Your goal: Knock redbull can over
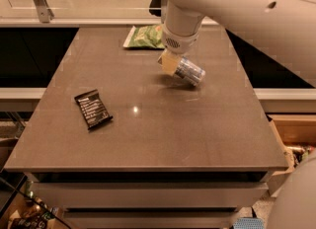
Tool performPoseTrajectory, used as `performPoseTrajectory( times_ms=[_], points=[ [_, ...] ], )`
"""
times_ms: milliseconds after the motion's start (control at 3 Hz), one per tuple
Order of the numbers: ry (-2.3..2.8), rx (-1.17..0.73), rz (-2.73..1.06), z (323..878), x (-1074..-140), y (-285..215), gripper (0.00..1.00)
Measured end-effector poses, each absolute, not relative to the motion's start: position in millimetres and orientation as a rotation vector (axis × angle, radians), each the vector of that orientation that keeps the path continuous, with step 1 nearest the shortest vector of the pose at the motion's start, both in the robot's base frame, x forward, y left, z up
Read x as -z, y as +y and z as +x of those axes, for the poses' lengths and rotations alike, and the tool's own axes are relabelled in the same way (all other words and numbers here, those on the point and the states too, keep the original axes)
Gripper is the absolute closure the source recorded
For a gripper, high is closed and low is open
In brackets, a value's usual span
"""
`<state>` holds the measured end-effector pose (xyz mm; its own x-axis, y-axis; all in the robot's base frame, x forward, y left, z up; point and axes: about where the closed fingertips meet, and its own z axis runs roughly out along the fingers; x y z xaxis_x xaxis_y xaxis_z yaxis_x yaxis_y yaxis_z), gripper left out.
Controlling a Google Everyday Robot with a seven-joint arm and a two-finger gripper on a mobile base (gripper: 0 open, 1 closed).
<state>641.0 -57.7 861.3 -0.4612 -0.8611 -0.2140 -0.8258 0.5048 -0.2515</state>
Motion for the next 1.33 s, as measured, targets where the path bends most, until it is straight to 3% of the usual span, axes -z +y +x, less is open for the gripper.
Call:
performPoseTrajectory(
  times_ms=[1000, 1333],
  points=[
    [2.505, 0.371, -1.555, 642, -833, -56, 1.0],
    [2.505, 0.371, -1.553, 642, -833, -56, 0.82]
  ],
)
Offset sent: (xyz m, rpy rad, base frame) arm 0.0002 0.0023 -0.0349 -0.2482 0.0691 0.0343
